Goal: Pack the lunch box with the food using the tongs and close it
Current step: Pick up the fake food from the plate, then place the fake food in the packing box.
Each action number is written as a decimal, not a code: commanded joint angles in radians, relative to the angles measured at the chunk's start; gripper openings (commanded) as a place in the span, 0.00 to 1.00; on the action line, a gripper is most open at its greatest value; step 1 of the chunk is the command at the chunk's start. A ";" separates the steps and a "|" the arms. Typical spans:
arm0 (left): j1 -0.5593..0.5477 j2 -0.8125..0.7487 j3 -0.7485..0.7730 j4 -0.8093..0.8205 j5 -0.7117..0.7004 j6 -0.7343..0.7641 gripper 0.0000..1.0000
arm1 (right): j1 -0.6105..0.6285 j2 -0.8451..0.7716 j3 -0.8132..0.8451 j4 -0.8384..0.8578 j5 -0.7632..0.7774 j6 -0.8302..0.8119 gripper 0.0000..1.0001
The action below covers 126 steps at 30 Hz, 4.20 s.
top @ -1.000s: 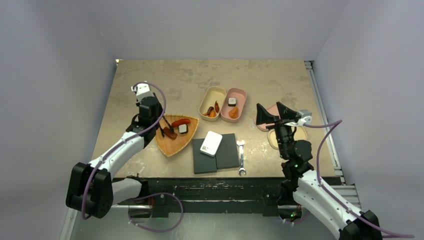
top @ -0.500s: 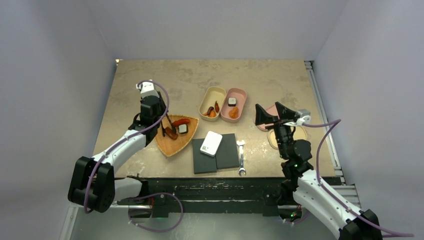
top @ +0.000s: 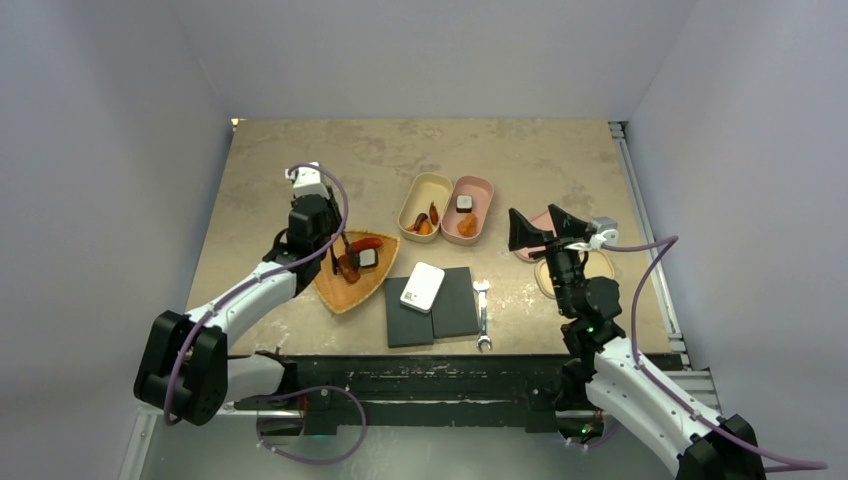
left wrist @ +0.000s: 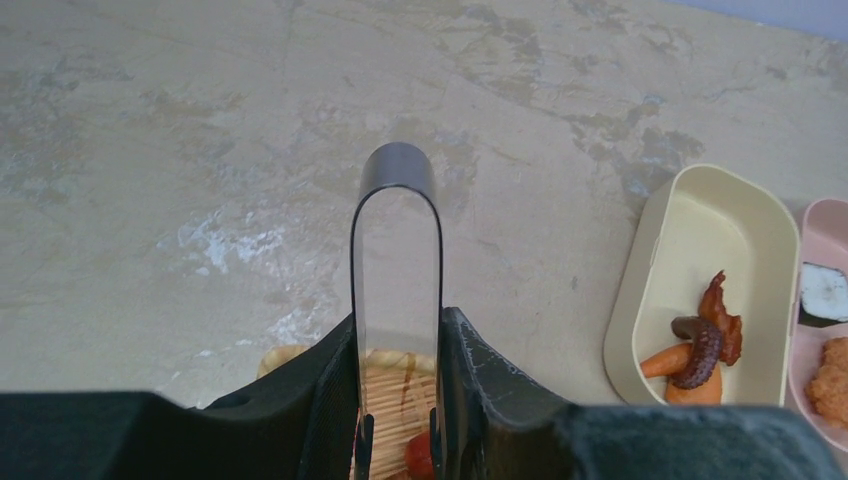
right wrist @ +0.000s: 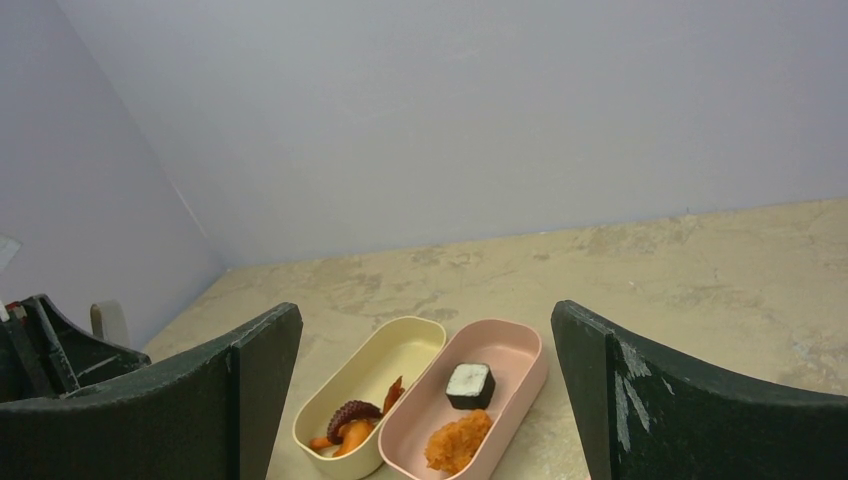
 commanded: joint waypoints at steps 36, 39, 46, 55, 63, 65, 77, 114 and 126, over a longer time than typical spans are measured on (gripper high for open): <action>-0.029 -0.200 -0.015 -0.156 -0.057 -0.025 0.28 | 0.000 -0.024 0.001 0.034 0.013 0.005 0.99; -0.049 -0.202 -0.036 -0.118 -0.078 -0.024 0.29 | 0.001 -0.022 0.000 0.034 0.013 0.005 0.99; -0.115 -0.204 -0.074 -0.088 -0.181 0.002 0.30 | 0.000 -0.024 0.000 0.034 0.013 0.005 0.99; -0.134 -0.205 -0.102 -0.080 -0.207 0.008 0.03 | 0.001 -0.020 -0.001 0.035 0.015 0.005 0.99; -0.135 -0.222 -0.086 -0.103 -0.220 0.015 0.00 | 0.001 -0.015 0.001 0.037 0.015 0.004 0.99; -0.134 -0.234 -0.069 -0.122 -0.223 0.014 0.00 | 0.000 -0.014 -0.001 0.038 0.015 0.004 0.99; -0.135 -0.297 0.042 -0.211 -0.197 0.030 0.00 | 0.001 -0.010 -0.002 0.041 0.017 0.003 0.99; -0.364 0.685 0.920 0.072 0.153 0.166 0.00 | 0.001 -0.067 -0.019 0.030 0.060 -0.001 0.99; -0.365 0.782 1.005 0.038 0.136 0.140 0.02 | 0.000 -0.069 -0.016 0.028 0.050 0.002 0.99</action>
